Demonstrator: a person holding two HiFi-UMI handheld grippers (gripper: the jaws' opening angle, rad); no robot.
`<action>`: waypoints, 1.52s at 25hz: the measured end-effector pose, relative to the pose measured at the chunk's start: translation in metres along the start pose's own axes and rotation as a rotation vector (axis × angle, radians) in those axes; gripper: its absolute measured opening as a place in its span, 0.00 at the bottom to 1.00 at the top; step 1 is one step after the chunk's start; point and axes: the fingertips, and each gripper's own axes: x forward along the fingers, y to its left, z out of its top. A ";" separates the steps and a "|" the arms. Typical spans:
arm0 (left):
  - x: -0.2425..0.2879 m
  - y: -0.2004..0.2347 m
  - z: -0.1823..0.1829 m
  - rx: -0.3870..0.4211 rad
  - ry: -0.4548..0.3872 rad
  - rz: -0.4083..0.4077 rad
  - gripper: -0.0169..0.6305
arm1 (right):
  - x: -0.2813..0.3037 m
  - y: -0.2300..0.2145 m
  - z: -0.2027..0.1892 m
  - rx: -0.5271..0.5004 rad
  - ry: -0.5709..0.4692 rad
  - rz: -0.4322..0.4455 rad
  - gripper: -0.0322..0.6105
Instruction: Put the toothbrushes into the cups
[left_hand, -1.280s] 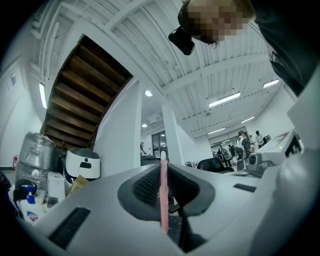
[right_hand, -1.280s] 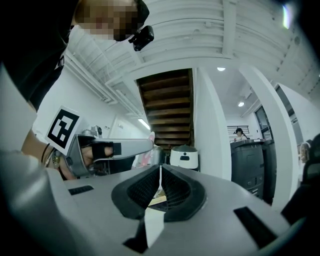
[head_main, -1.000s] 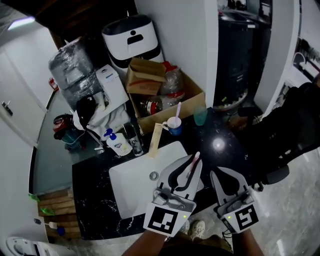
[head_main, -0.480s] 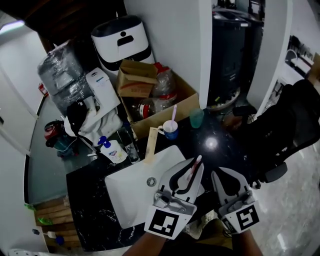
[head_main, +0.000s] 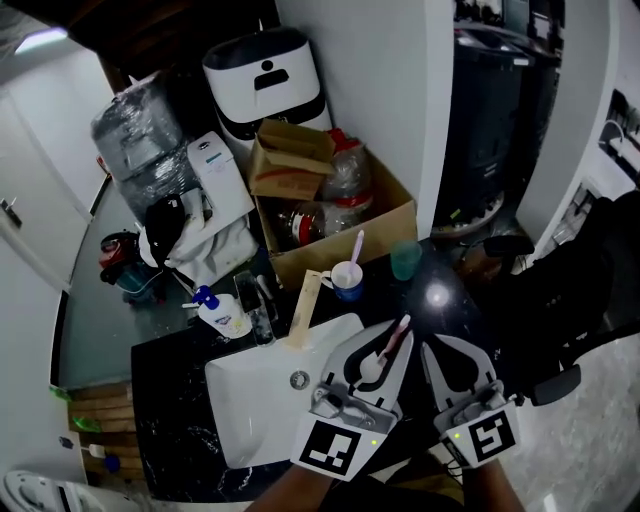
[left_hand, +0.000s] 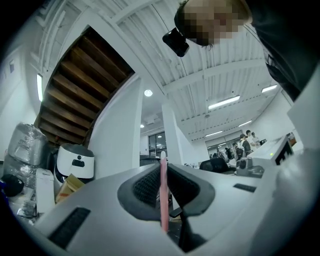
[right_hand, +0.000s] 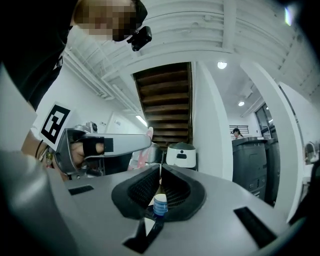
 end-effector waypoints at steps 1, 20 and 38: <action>0.008 0.002 -0.002 0.002 0.004 0.010 0.10 | 0.004 -0.006 -0.001 0.000 0.001 0.015 0.11; 0.152 0.053 -0.038 0.048 -0.008 0.111 0.10 | 0.077 -0.141 -0.036 0.110 -0.019 0.168 0.11; 0.228 0.095 -0.091 0.057 0.043 0.200 0.10 | 0.113 -0.192 -0.095 0.197 0.038 0.245 0.11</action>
